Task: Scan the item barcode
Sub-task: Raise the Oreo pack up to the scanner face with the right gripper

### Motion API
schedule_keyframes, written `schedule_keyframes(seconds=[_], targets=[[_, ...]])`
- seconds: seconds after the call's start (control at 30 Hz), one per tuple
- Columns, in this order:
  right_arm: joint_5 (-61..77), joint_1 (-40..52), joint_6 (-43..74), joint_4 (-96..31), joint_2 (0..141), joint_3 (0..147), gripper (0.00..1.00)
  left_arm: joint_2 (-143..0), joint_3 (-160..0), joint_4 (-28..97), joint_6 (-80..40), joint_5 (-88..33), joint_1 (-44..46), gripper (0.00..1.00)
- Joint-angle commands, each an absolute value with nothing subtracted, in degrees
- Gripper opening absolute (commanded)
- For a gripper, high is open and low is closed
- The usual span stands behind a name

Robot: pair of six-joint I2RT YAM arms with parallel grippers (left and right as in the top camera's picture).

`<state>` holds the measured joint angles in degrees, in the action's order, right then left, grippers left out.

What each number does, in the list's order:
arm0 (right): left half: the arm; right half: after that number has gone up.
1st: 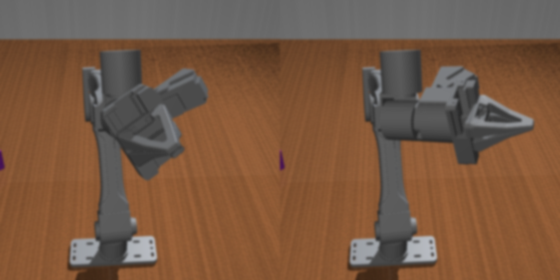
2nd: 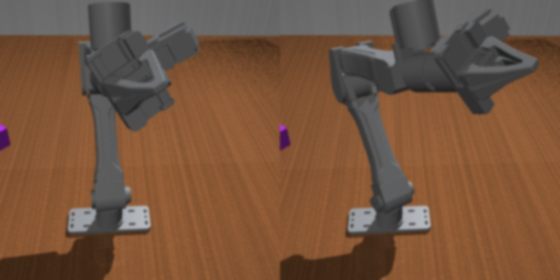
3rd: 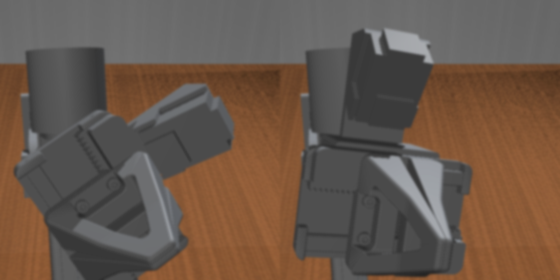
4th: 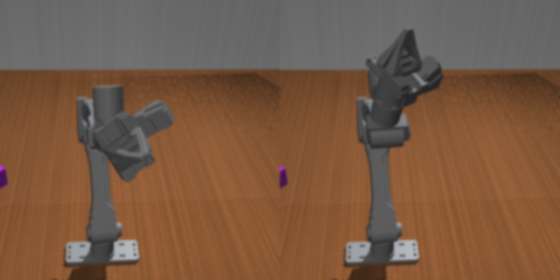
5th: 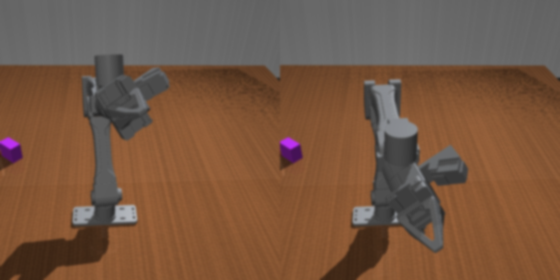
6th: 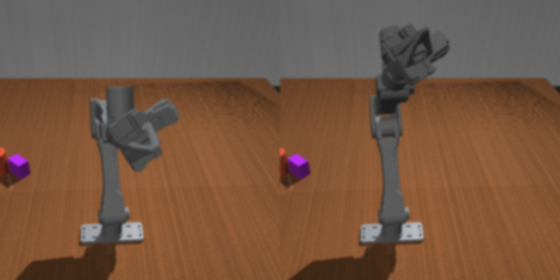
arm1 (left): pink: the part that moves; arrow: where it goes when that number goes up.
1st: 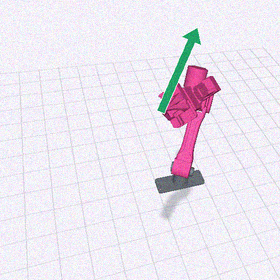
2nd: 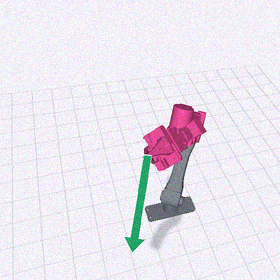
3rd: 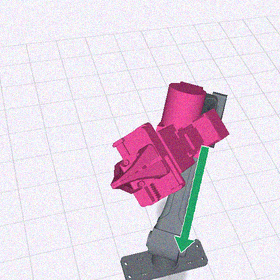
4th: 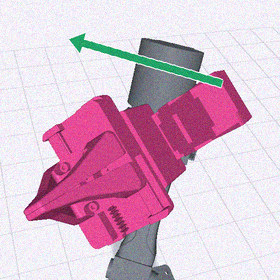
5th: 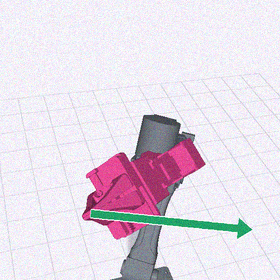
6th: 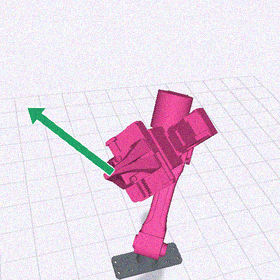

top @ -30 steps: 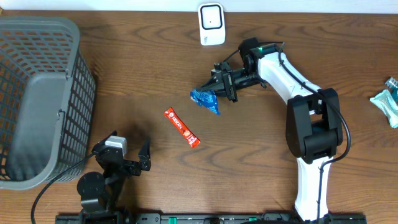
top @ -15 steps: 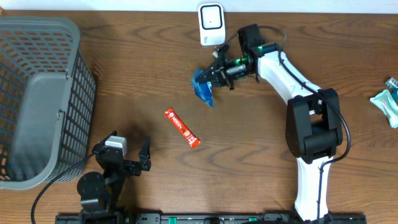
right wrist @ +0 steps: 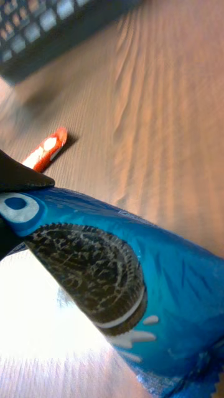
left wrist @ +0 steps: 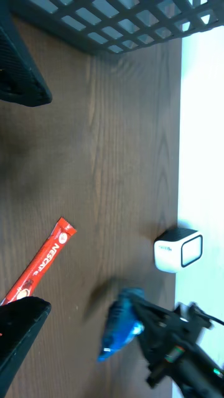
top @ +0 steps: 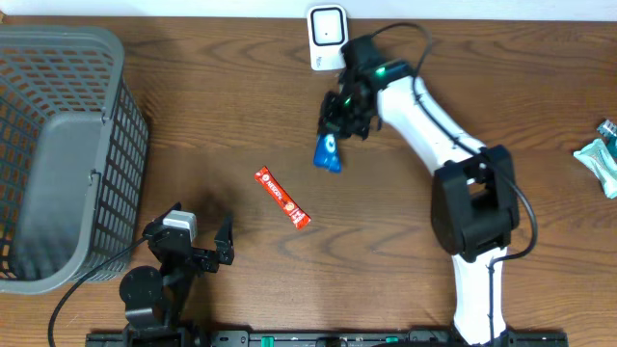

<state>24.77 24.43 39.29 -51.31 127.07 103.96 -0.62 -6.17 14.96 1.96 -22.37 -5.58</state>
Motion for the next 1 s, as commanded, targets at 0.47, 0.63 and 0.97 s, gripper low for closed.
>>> schedule_keyframes(seconds=[0.47, 0.63, 0.97], targets=[[34.8, 28.8, 27.1, -51.4, 126.6, 111.1, 0.01, -0.2, -4.9, 15.1, 2.8, -22.7, -5.7, 0.98], [19.8, 29.0, 20.6, -59.0, 126.4, 124.2, 0.01, -0.2, -4.9, 15.1, 2.8, -22.7, -5.7, 0.97], [12.1, 26.2, 27.4, -45.4, 128.6, 126.7, 0.01, -0.2, -4.9, 15.1, 2.8, -22.7, -5.7, 0.98]])
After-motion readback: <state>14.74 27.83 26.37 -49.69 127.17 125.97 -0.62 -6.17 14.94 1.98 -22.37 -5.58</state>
